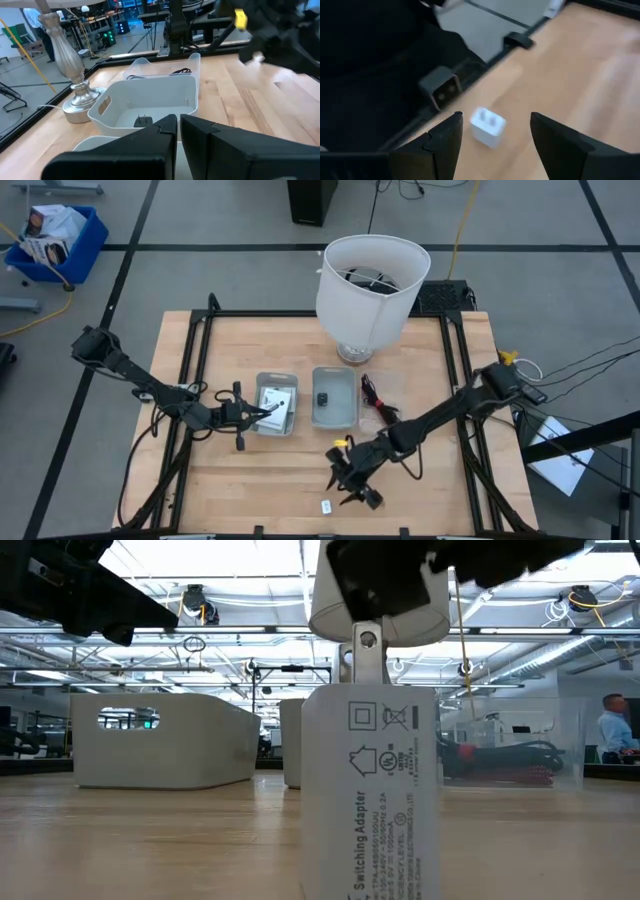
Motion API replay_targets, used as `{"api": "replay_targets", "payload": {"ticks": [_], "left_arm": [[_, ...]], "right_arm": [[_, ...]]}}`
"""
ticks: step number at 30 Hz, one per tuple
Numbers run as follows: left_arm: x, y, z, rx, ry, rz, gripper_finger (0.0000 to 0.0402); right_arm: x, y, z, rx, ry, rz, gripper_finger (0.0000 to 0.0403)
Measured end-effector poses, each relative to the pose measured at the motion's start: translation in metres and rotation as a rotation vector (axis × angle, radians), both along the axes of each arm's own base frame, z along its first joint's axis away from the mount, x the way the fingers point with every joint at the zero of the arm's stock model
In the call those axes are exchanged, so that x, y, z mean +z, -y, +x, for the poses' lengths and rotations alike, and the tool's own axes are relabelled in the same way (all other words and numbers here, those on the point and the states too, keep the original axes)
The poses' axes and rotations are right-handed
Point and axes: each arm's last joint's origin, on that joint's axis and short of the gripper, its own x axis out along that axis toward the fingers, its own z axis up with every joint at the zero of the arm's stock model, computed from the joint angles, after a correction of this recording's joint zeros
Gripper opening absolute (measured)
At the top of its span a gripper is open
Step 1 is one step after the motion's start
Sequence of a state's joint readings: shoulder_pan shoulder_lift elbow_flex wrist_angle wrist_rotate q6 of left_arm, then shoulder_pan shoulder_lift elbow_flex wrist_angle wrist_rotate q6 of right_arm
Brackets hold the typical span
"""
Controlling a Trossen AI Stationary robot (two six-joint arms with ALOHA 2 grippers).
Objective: Pick and place items into bin
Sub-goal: Put the white charger adapter into the right gray bin
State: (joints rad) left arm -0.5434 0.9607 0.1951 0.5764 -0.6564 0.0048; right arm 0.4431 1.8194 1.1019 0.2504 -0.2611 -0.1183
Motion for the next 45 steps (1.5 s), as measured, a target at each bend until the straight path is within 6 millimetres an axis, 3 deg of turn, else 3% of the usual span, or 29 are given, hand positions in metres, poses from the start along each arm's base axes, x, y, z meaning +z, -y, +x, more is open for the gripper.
{"api": "replay_targets", "payload": {"ticks": [11, 17, 26, 39, 45], "left_arm": [[-0.001, 0.000, 0.000, 0.001, -0.005, -0.005, 0.0031], [-0.001, 0.000, 0.000, 0.002, -0.005, -0.006, 0.0031], [-0.001, 0.000, 0.000, 0.002, -0.004, -0.013, 0.0031], [-0.003, 0.000, -0.001, 0.003, -0.024, -0.004, 0.0031], [-0.003, 0.000, -0.001, 0.004, -0.025, -0.013, 0.0031]], "right_arm": [[-0.047, -0.009, 0.029, 0.071, -0.004, 0.077, 0.0227], [-0.059, -0.019, 0.043, 0.162, -0.049, 0.120, 0.0227], [-0.071, -0.010, 0.044, 0.160, -0.126, 0.071, 0.0227], [-0.074, -0.011, 0.040, 0.156, -0.157, -0.002, 0.0227], [-0.059, -0.014, 0.035, 0.154, -0.116, -0.038, 0.0227]]}}
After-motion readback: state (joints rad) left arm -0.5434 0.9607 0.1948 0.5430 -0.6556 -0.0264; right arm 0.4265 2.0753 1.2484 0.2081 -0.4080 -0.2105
